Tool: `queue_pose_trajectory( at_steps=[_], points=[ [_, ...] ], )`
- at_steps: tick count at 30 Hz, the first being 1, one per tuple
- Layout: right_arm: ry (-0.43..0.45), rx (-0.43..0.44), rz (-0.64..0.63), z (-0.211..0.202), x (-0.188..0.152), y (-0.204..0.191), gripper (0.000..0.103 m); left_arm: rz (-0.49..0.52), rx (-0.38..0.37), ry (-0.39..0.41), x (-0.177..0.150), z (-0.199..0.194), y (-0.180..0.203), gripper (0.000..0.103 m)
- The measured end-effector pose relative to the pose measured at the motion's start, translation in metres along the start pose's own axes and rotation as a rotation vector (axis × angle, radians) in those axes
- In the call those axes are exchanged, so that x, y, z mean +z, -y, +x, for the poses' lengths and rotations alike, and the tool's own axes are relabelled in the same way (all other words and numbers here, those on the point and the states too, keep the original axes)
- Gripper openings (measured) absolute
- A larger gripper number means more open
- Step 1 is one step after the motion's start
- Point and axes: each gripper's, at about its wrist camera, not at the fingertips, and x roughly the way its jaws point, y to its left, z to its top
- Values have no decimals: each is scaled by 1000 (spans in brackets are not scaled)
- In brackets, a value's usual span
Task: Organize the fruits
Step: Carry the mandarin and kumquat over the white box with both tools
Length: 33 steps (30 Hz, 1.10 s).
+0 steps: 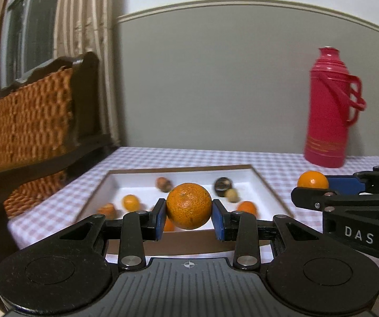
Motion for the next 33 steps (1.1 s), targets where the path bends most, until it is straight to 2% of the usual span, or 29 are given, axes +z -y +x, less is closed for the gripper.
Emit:
queue_pose_trajectory(
  at_steps=[7, 13, 21, 33],
  points=[
    [13, 49, -43, 16, 14, -29, 24, -19, 57, 10, 4, 8, -34, 37],
    [40, 56, -58, 39, 32, -42, 24, -36, 99, 34, 15, 26, -54, 37],
    [55, 40, -55, 65, 47, -32, 24, -53, 136, 32, 22, 56, -75, 37],
    [43, 13, -32, 97, 52, -13, 24, -30, 133, 25, 34, 96, -73, 37]
  ],
)
